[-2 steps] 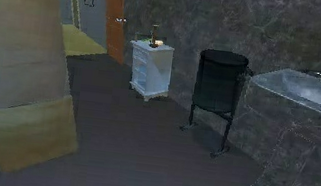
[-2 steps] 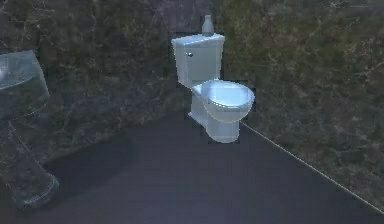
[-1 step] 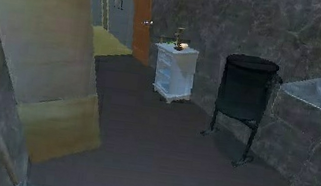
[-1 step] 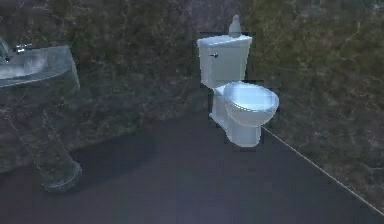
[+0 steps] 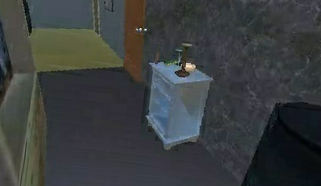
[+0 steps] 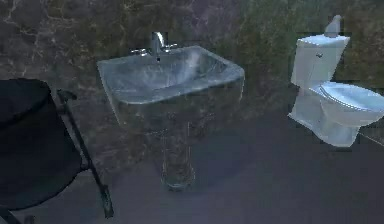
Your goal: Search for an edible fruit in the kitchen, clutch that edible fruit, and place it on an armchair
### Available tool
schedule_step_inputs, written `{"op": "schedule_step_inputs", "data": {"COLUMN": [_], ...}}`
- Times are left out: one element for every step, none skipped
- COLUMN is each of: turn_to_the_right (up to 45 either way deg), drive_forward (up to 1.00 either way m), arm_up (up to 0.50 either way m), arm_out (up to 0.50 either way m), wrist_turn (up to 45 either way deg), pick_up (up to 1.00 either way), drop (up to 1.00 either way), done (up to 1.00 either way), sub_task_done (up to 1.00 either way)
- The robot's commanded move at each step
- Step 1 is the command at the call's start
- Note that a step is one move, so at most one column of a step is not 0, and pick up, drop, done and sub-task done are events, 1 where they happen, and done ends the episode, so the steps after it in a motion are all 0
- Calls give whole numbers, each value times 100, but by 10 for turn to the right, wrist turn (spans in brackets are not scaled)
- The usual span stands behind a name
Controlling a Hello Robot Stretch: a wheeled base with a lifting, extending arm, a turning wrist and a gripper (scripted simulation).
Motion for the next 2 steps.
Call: {"op": "schedule_step_inputs", "data": {"turn_to_the_right": [0,-270], "drive_forward": [85,0], "arm_up": [0,0], "arm_out": [0,0], "wrist_turn": [0,0], "pick_up": [0,0], "drop": [0,0], "done": [0,0], "sub_task_done": [0,0]}}
